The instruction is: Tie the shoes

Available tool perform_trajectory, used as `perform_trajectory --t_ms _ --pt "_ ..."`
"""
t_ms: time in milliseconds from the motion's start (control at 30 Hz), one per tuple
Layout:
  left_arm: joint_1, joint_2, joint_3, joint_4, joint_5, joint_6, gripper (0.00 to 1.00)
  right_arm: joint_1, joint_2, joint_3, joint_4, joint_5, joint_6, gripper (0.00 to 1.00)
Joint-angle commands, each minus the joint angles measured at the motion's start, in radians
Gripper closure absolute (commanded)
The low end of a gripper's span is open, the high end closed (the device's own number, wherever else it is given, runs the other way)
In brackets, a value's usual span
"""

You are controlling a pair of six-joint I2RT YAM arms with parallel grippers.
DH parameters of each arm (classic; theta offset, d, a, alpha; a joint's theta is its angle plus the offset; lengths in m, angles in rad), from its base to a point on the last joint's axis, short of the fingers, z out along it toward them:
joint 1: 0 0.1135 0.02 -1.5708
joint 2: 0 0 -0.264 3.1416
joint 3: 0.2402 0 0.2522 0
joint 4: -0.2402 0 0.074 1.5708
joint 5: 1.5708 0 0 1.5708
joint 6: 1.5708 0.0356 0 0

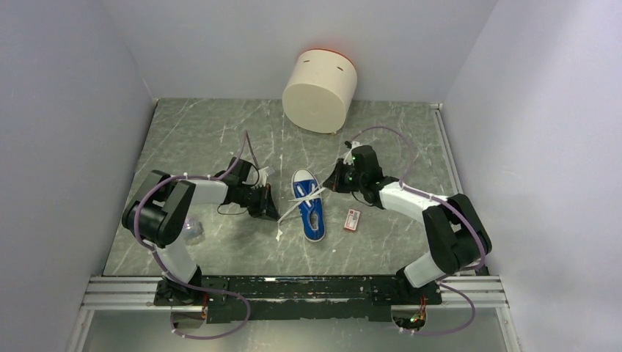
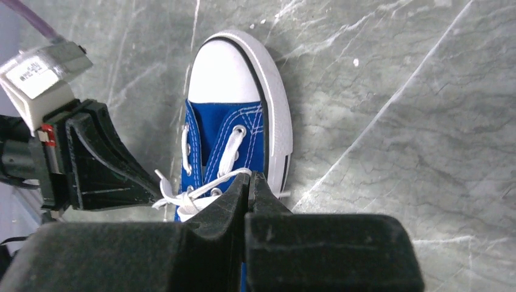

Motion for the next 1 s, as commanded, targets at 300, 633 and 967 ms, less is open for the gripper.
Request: perform_trajectory --t_ms 300,633,967 --pt "0.018 -0.015 -0.069 -0.09 -0.111 -0.007 0.95 -0.176 0.051 -0.086 0.183 -0.369 0.035 1.0" --pt "0.029 0.011 -0.047 -0.095 -0.153 0.001 0.95 -0.203 0.162 -0.119 0.259 -0.451 0.004 1.0" --pt "0.03 -0.044 0.039 -0.258 -0.327 0.127 0.71 -0.197 0.205 0.08 0.005 -0.51 -0.142 0.97"
